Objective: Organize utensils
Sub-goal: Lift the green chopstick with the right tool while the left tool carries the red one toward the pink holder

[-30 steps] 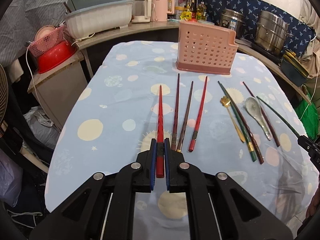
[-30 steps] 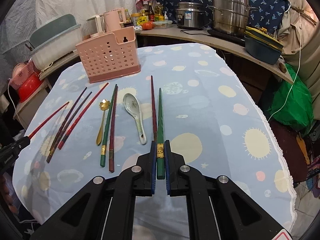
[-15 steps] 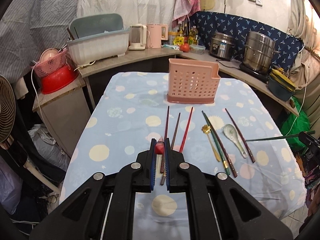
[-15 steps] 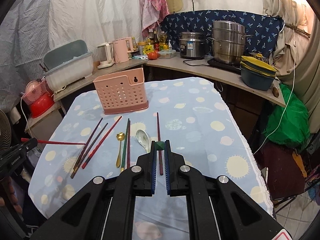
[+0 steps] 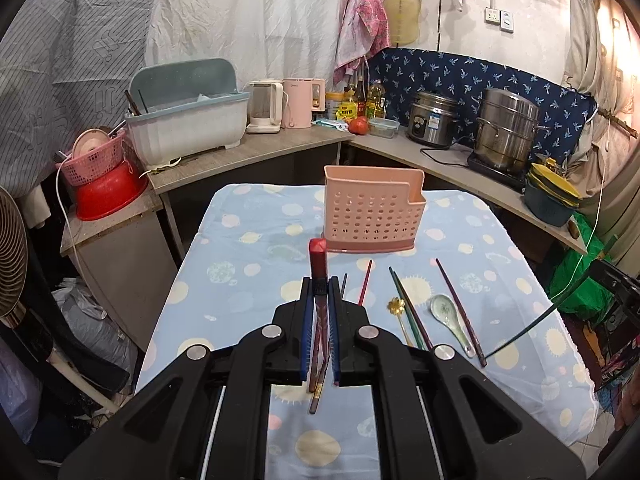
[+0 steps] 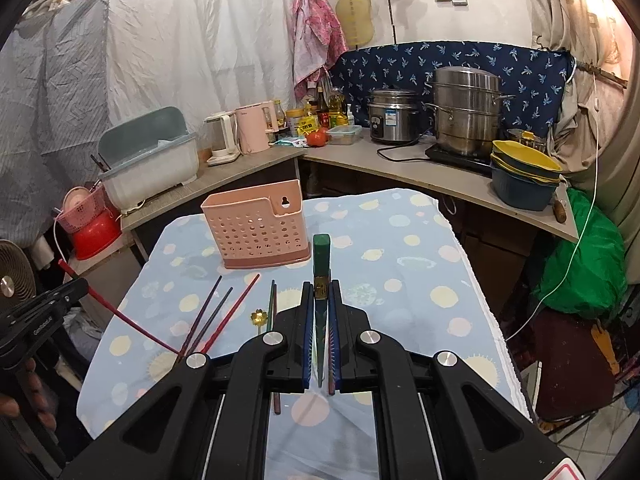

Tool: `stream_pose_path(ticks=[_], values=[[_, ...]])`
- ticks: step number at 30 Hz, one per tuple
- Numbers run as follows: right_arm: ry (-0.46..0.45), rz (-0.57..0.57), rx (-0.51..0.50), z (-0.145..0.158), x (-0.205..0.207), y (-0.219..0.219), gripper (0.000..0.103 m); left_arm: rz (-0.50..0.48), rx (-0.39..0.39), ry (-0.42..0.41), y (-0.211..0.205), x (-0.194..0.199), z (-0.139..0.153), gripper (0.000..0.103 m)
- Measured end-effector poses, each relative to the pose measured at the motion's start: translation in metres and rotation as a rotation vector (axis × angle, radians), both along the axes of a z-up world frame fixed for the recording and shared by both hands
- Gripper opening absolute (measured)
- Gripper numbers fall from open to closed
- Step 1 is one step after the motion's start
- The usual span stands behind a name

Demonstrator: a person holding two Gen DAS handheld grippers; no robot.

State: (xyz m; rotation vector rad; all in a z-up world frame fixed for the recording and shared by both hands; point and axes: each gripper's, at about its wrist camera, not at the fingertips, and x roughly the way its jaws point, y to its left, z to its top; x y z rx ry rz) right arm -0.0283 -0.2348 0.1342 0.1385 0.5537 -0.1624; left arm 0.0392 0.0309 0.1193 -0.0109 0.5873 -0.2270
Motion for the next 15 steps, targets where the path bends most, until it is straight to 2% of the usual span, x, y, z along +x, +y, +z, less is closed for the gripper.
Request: stream_pose_path(ticks=[8, 15], values=[[-0.024, 0.029, 0.009, 0.026, 0.029, -0.001, 0.007, -0.013, -0.006, -0.018, -0.008, 0.026, 0.022, 0.007], [-0.068, 0.049, -0.010, 0.060, 0.079, -0.001, 0.007, -0.035, -0.020, -0.052, -0.018, 0.068, 0.056, 0.007]])
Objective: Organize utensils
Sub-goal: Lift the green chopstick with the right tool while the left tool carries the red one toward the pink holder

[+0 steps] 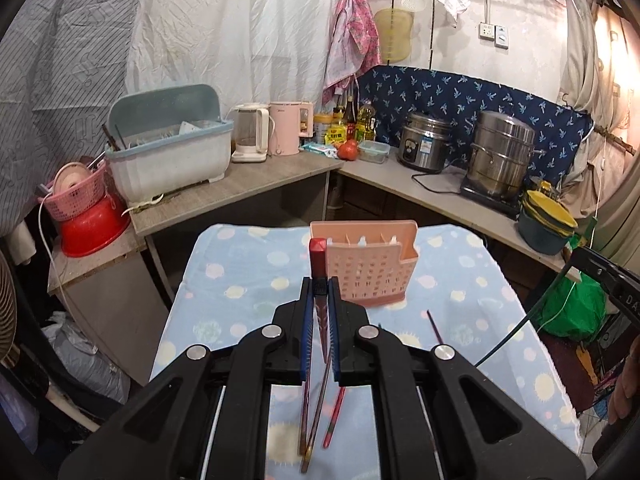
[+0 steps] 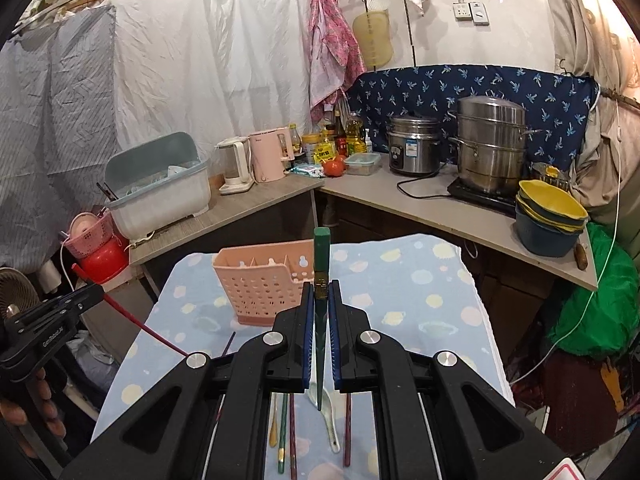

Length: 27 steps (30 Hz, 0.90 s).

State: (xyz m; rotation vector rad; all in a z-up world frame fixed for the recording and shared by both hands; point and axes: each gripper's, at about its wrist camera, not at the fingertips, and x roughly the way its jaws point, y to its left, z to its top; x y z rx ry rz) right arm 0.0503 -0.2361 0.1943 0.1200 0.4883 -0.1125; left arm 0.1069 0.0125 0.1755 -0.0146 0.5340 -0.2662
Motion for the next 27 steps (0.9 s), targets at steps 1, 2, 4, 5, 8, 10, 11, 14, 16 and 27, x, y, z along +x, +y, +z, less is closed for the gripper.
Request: stream_pose_path(ticks=[1, 2, 4, 5, 8, 10, 11, 14, 16, 27], values=[[-0.005, 0.002, -0.001, 0.004, 0.007, -0.001, 0.007, 0.003, 0.003, -0.012, -0.002, 0.009, 0.006, 0.007], [-0.012, 0.005, -0.001, 0.010, 0.016, -0.002, 0.007, 0.004, 0.004, -0.021, -0.004, 0.016, 0.011, 0.007], [-0.030, 0.014, 0.011, 0.021, 0.035, -0.004, 0.007, 0.004, -0.005, -0.035, -0.007, 0.033, 0.022, 0.007], [-0.038, 0.017, 0.015, 0.027, 0.046, -0.005, 0.007, -0.001, -0.017, -0.043, -0.009, 0.042, 0.029, 0.007], [-0.061, 0.030, 0.007, 0.042, 0.074, -0.003, 0.007, -0.006, -0.026, -0.077, -0.019, 0.070, 0.048, 0.007], [-0.077, 0.031, -0.011, 0.050, 0.094, -0.001, 0.007, -0.005, -0.021, -0.099, -0.026, 0.087, 0.058, 0.007], [-0.079, 0.033, -0.015, 0.052, 0.103, -0.001, 0.007, -0.006, -0.020, -0.110, -0.031, 0.097, 0.063, 0.007], [-0.089, 0.039, -0.018, 0.055, 0.131, 0.001, 0.007, 0.007, -0.007, -0.132, -0.042, 0.127, 0.070, 0.007], [-0.094, 0.043, -0.015, 0.054, 0.150, 0.002, 0.007, 0.008, -0.007, -0.132, -0.048, 0.144, 0.070, 0.007], [-0.012, 0.066, -0.004, -0.001, 0.217, 0.004, 0.007, 0.021, -0.006, -0.089, -0.060, 0.200, 0.046, 0.007]])
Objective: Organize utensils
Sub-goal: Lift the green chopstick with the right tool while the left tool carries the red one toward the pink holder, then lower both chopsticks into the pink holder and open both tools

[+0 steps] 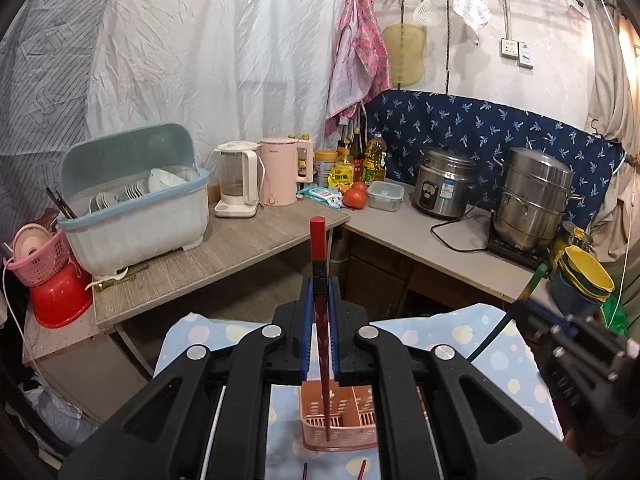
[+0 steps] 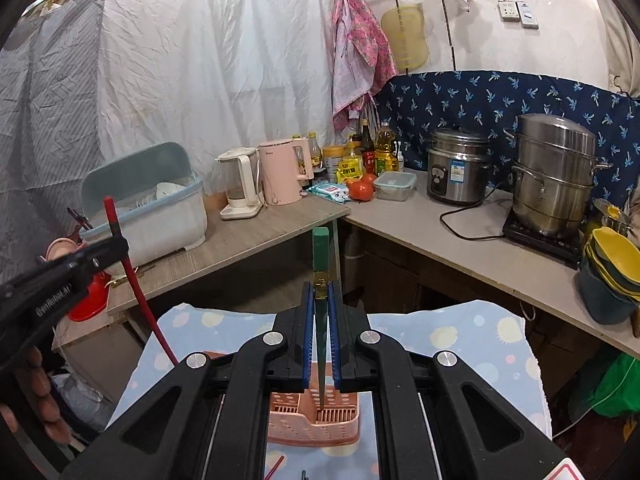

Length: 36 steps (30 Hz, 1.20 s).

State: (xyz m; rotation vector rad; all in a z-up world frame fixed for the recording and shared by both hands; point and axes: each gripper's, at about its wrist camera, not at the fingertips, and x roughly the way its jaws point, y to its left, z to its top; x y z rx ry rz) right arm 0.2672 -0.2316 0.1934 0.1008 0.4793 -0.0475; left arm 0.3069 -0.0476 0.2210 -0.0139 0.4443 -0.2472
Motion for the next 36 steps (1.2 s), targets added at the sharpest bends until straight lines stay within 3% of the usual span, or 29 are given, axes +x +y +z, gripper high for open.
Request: stream_pose_path(ticks=[9, 14, 19, 21, 22, 23, 24, 26, 28, 36], values=[[-0.004, -0.008, 0.012, -0.003, 0.006, -0.005, 0.007, -0.009, -0.015, -0.065, -0.004, 0.000, 0.025, 0.007], [0.029, -0.014, 0.006, -0.019, 0.012, -0.007, 0.007, 0.012, -0.014, -0.038, -0.003, 0.015, 0.004, 0.007], [0.071, -0.021, -0.005, -0.039, 0.013, -0.008, 0.007, 0.022, -0.010, 0.050, 0.001, 0.027, -0.036, 0.008], [0.072, -0.029, -0.004, -0.044, 0.011, -0.010, 0.011, 0.042, -0.016, 0.067, 0.006, 0.028, -0.046, 0.015], [0.068, -0.042, -0.012, -0.044, 0.009, -0.010, 0.017, 0.052, -0.018, 0.080, 0.008, 0.028, -0.050, 0.032], [0.064, -0.051, -0.016, -0.044, 0.007, -0.011, 0.030, 0.065, -0.023, 0.081, 0.011, 0.027, -0.052, 0.046], [0.050, -0.060, -0.013, -0.042, 0.004, -0.013, 0.044, 0.073, -0.025, 0.076, 0.014, 0.025, -0.053, 0.050], [0.026, -0.077, -0.008, -0.038, -0.003, -0.015, 0.053, 0.092, -0.021, 0.068, 0.016, 0.019, -0.054, 0.063], [0.011, -0.085, -0.004, -0.033, -0.009, -0.017, 0.057, 0.106, -0.024, 0.067, 0.020, 0.015, -0.054, 0.069], [-0.011, -0.097, 0.003, -0.022, -0.045, -0.019, 0.062, 0.117, -0.038, 0.077, 0.035, -0.014, -0.053, 0.070]])
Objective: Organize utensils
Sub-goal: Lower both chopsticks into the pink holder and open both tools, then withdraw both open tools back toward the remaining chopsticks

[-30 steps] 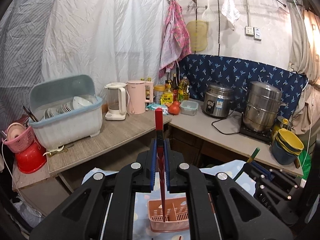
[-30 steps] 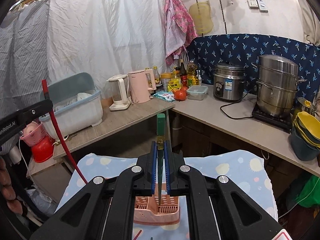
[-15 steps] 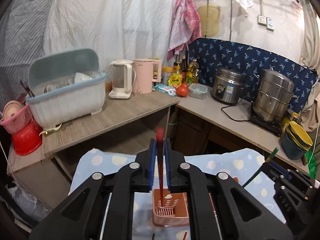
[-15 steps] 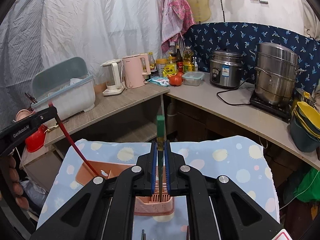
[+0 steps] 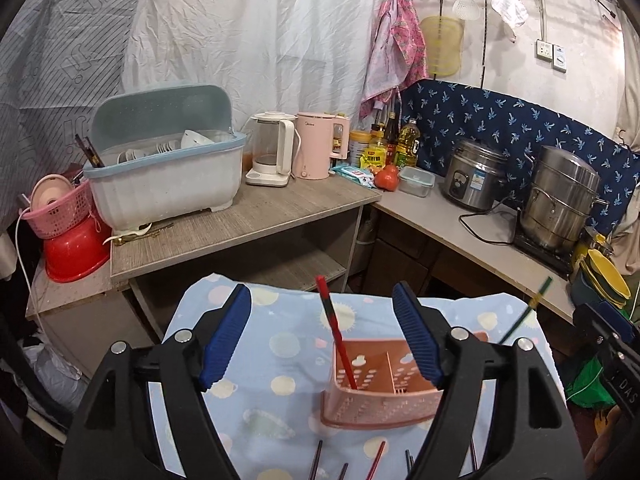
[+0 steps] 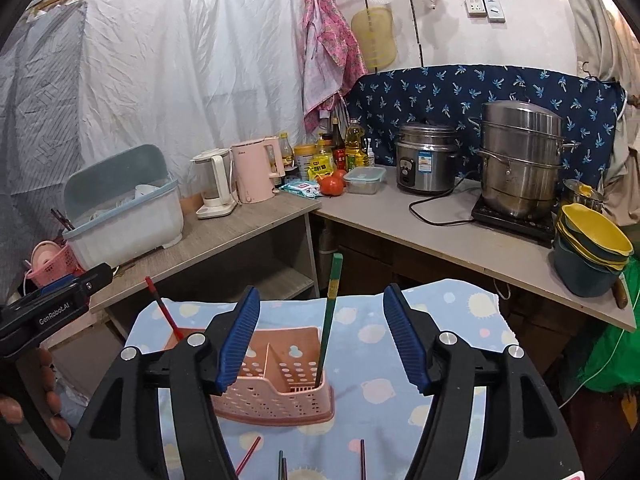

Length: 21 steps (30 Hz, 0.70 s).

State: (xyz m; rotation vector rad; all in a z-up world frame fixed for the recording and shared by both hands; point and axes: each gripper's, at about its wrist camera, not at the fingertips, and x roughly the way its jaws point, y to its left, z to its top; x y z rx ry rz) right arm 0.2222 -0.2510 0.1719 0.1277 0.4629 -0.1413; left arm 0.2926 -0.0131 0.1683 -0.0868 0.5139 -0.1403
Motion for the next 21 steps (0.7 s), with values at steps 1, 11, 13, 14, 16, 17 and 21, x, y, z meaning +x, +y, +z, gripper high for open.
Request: stream_pose_path(ticks=[1, 11, 13, 14, 16, 17, 21], values=[[0.002, -0.001, 0.001, 0.000, -0.006, 0.000, 0.063, 0.000, -0.002, 0.002, 0.002, -0.004, -0.001, 0.070], [0.064, -0.015, 0.006, -0.026, -0.065, 0.003, 0.063, 0.010, 0.012, 0.063, 0.017, -0.059, -0.033, 0.070], [0.082, -0.016, 0.001, -0.034, -0.077, 0.005, 0.063, 0.011, 0.016, 0.075, 0.019, -0.071, -0.040, 0.070], [0.088, -0.018, -0.002, -0.037, -0.083, 0.007, 0.063, 0.008, 0.017, 0.082, 0.021, -0.076, -0.044, 0.070], [0.108, -0.019, 0.005, -0.045, -0.095, 0.008, 0.063, 0.009, 0.020, 0.101, 0.023, -0.088, -0.053, 0.070], [0.117, -0.021, 0.008, -0.049, -0.099, 0.008, 0.063, 0.008, 0.018, 0.107, 0.025, -0.093, -0.056, 0.070], [0.152, -0.034, 0.006, -0.066, -0.118, 0.010, 0.063, 0.005, 0.012, 0.133, 0.031, -0.114, -0.072, 0.070]])
